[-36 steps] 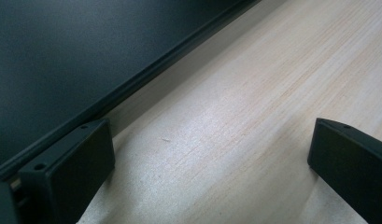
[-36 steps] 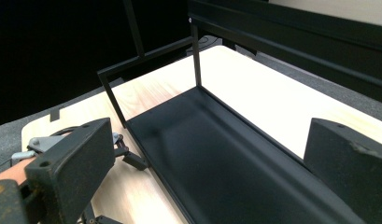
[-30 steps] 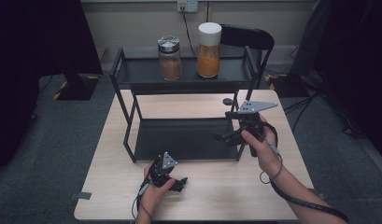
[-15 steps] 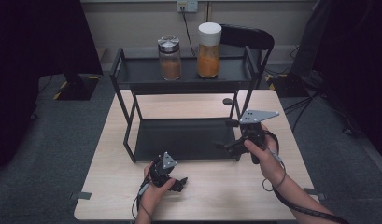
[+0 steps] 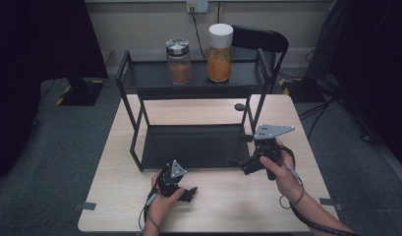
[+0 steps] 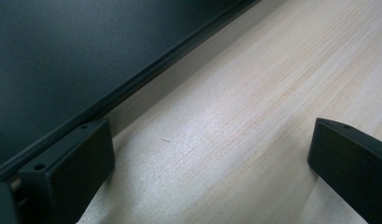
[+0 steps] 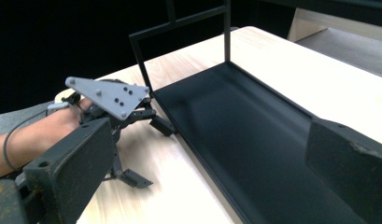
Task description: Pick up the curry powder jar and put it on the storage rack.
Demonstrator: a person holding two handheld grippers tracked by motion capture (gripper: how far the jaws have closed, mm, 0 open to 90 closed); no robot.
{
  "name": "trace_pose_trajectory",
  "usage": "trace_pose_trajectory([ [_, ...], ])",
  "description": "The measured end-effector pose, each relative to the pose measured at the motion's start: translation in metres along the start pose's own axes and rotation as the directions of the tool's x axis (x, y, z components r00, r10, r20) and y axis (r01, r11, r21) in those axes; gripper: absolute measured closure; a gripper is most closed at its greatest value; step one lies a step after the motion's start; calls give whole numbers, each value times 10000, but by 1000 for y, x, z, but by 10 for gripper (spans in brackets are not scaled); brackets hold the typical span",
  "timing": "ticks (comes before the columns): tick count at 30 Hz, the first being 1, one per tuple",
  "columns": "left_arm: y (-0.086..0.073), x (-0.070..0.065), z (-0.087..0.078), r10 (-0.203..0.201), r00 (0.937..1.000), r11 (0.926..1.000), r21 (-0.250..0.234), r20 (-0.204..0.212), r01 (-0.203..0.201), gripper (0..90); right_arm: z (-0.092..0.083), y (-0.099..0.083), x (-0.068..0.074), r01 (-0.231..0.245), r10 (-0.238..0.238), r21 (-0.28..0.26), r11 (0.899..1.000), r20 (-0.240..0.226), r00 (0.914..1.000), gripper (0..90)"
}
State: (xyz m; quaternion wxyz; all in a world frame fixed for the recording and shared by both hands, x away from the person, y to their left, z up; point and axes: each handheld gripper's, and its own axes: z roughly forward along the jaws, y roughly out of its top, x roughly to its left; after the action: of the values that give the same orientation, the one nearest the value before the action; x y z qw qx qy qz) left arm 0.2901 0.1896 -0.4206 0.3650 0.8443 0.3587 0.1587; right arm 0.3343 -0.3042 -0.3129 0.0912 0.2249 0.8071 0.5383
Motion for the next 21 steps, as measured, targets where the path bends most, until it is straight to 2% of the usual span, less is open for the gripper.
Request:
trace_pose_trajectory([
  [14,0,0,0,-2,10000,10000,1,-1,2,0,1,-23,3,86,-77,463,9989,-184,9998,9],
  [21,0,0,0,1,10000,10000,3,0,-1,0,0,-39,1,145,-126,514,9986,-389,9992,9],
])
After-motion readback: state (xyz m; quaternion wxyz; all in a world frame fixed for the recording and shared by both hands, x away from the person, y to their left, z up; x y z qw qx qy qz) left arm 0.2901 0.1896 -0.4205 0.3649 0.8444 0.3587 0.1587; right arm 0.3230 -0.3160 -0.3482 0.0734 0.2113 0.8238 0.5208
